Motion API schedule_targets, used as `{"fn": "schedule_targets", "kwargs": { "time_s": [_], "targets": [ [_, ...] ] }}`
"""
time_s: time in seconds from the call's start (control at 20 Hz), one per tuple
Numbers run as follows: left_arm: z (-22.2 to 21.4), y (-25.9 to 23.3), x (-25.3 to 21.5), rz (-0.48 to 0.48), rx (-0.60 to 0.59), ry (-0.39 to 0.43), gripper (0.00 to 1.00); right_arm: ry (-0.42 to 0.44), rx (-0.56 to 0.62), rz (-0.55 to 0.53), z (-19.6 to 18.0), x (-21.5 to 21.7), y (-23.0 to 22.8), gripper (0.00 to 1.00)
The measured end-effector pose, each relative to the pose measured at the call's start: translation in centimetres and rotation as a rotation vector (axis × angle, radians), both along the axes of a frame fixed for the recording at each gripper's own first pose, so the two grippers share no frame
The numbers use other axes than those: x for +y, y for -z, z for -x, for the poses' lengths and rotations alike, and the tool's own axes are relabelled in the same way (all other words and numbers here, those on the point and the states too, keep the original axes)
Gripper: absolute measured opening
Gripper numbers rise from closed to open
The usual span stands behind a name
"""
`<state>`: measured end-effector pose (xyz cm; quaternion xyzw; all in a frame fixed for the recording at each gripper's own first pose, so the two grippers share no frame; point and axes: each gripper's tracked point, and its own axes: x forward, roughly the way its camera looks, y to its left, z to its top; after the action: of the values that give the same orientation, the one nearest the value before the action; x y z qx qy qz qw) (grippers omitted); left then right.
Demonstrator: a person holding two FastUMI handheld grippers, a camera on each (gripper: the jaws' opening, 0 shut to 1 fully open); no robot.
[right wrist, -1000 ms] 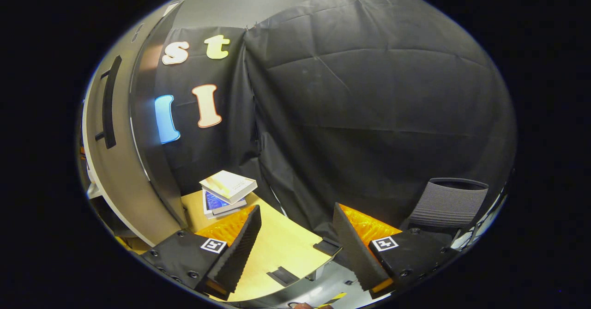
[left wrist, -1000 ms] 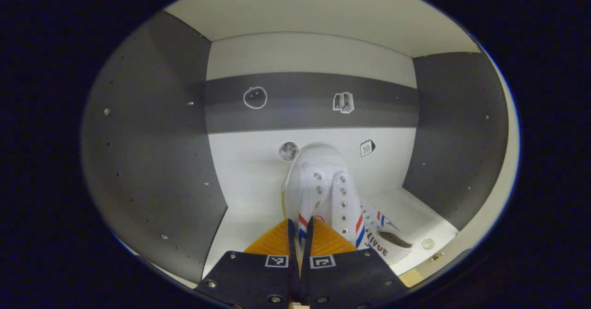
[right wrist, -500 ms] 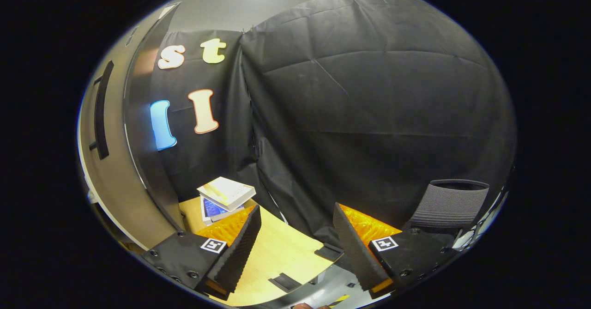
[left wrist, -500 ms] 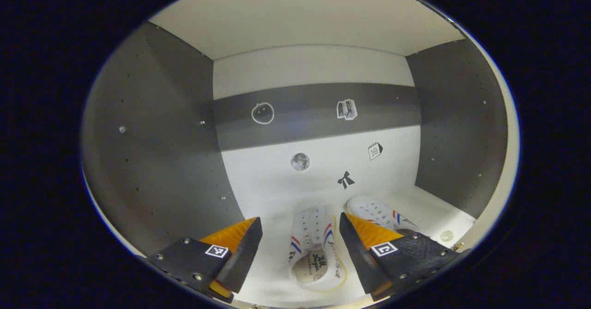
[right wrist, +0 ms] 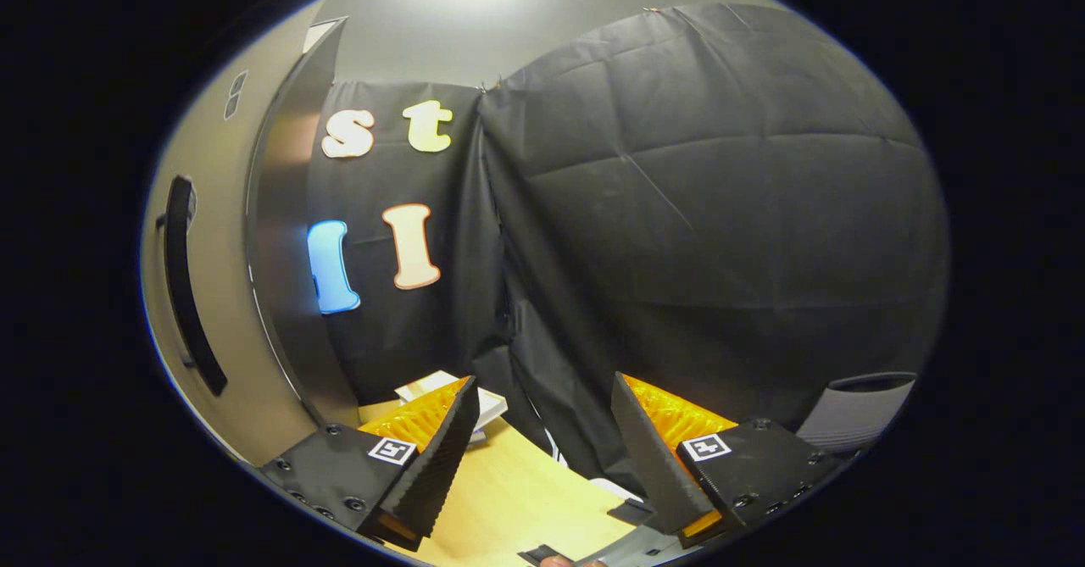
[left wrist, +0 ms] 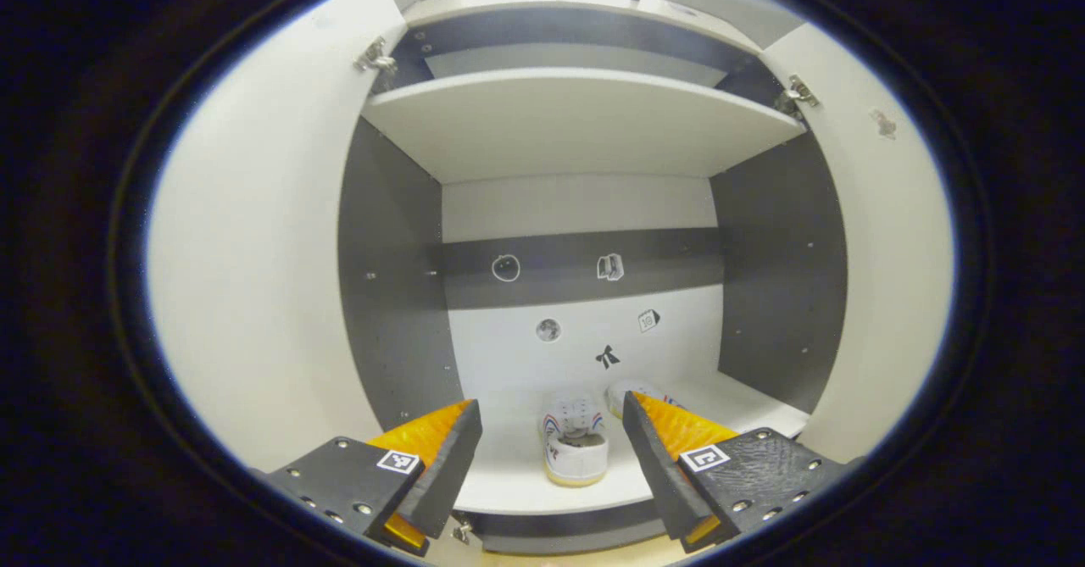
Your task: Grab one shoe with the right hand and put it into the shoe cabinet, grab the other shoe with the left hand and put it into the shoe cabinet; then close the right door with the right hand and the left door with the left hand.
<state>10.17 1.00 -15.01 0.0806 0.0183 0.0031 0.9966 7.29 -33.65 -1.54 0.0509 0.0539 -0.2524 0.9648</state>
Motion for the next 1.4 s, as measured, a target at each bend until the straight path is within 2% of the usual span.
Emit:
{"fn": "schedule_targets", "kwargs": {
  "time_s": [0.05,0.15,0.2,0.25,0.3,0.45,0.5,0.6,0.7,0.9,0.95,1.05,1.1,1.25,1.4],
  "targets": [
    [1.3,-0.3,-0.1,0.005,-0.018,-0.004,1.0,-0.022,-0.019,0.016,-0.6,0.3,-1.3,0.92],
    [4.0,-0.4,-0.5,-0.011,-0.039,0.0,1.0,-0.082,-0.042,0.04,-1.8,1.7,-3.6,0.92],
    [5.3,-0.4,-0.5,-0.021,-0.043,-0.01,0.94,-0.118,-0.05,0.045,-2.5,2.4,-4.4,0.92],
    [6.5,-0.1,-0.6,-0.02,-0.038,-0.019,0.87,-0.151,-0.062,0.046,-3.0,3.2,-5.3,0.98],
    [7.8,0.4,-0.6,-0.006,-0.028,-0.028,1.0,-0.184,-0.075,0.037,-3.6,4.0,-6.2,0.93],
    [11.6,2.9,0.3,0.015,0.0,-0.054,1.0,-0.276,-0.081,0.009,-4.0,6.5,-7.8,0.92],
    [12.8,4.0,0.8,0.005,0.018,-0.069,1.0,-0.307,-0.08,0.007,-4.0,7.4,-8.2,0.98],
    [14.7,5.6,1.5,0.004,0.058,-0.083,0.97,-0.363,-0.079,0.013,-4.1,8.8,-8.8,0.98],
    [16.3,6.9,1.6,0.043,0.089,-0.077,0.94,-0.386,-0.062,0.034,-3.8,9.5,-8.5,0.98],
    [18.1,7.3,1.8,0.112,0.097,-0.075,0.95,-0.43,-0.044,0.064,-3.5,11.5,-8.3,0.98],
    [18.3,7.3,1.9,0.119,0.095,-0.074,0.95,-0.439,-0.043,0.072,-3.4,12.1,-8.4,0.92],
    [18.8,7.1,2.2,0.127,0.087,-0.069,0.95,-0.456,-0.044,0.09,-3.3,13.2,-8.6,0.92],
    [19.0,7.0,2.4,0.131,0.088,-0.068,0.95,-0.442,-0.042,0.109,-3.0,12.9,-8.6,0.98],
    [19.8,6.9,3.0,0.144,0.098,-0.069,0.95,-0.434,-0.032,0.139,-2.8,13.7,-8.8,0.91],
    [20.8,7.1,4.2,0.148,0.105,-0.079,0.95,-0.436,-0.033,0.11,-2.7,14.1,-8.5,0.95]
  ]
}}
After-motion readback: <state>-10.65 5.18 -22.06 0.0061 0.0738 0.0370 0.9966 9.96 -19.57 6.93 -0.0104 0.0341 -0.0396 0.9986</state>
